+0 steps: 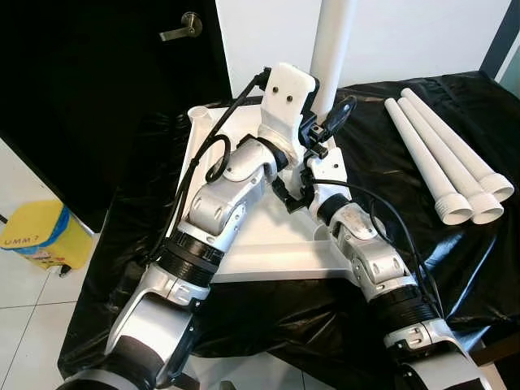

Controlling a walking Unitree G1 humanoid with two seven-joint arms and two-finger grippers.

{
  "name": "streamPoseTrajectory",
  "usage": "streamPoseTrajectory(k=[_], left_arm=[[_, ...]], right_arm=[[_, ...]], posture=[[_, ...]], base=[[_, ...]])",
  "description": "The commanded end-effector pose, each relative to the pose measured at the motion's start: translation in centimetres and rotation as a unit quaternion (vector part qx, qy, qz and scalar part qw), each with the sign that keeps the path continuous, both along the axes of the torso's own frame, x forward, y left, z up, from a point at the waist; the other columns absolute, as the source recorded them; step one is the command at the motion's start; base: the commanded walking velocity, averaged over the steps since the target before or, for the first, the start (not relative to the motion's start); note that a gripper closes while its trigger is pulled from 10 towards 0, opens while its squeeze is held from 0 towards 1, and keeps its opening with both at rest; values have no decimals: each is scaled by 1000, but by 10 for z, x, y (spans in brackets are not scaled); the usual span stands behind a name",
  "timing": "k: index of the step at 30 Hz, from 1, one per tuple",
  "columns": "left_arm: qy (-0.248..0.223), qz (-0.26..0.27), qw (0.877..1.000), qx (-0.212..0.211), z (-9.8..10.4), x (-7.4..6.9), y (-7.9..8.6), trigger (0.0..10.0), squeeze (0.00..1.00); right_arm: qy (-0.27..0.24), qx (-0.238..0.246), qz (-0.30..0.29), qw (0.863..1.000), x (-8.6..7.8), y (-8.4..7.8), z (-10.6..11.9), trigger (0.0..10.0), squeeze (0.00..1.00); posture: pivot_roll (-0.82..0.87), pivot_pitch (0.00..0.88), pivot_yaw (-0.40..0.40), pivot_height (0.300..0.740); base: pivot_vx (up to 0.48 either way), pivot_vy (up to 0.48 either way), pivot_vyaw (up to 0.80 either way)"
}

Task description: Building children table

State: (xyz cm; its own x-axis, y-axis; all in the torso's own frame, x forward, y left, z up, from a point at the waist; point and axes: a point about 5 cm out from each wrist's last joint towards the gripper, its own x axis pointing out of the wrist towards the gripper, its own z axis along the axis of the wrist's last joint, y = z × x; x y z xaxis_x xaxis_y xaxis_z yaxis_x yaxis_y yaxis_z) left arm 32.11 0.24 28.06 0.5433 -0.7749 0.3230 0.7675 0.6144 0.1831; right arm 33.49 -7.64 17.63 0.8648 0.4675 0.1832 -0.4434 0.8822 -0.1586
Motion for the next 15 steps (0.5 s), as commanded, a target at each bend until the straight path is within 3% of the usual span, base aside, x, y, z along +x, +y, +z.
streamPoseTrajectory(k=[1,4,5,6,7,9,10,11,12,15], left_arm=[[-16,-44,999,0,2,-13,-14,10000,0],[-18,-45,999,4,0,-14,-16,10000,0],[-18,-46,999,5,-1,-14,-17,10000,0],[-18,-46,999,5,-1,-14,-18,10000,0],[-18,-47,999,6,-1,-15,-18,10000,0],[-18,-47,999,7,-1,-14,-19,10000,0],[-20,-45,999,8,-1,-14,-19,10000,0],[-20,-45,999,8,-1,-14,-19,10000,0],[-20,-45,999,7,-1,-14,-19,10000,0],[-20,-44,999,5,-1,-13,-19,10000,0]], right_arm=[[1,-5,5,1000,2,7,2,10000,0],[-1,-4,3,1000,3,8,2,10000,0],[-2,-3,3,1000,3,8,2,4784,0],[-3,-3,4,1000,3,8,1,4784,0],[-3,-2,5,1000,3,8,1,3020,0],[-6,-3,6,1000,2,8,1,3020,0],[-9,-2,8,1000,2,8,1,745,0],[-9,-2,9,1000,2,8,1,745,0],[-8,-1,9,1000,2,8,1,0,0],[-7,1,8,1000,3,8,0,0,0]], posture=[[-131,0,75,740],[-135,0,78,740],[-137,0,80,740],[-138,0,80,740],[-138,0,80,740],[-139,0,80,740],[-139,0,81,740],[-139,0,81,740],[-138,0,80,740],[-138,0,80,740]], base=[[0,0,0],[0,0,0],[0,0,0],[0,0,0],[0,0,0],[0,0,0],[0,0,0],[0,0,0],[0,0,0],[0,0,0]])
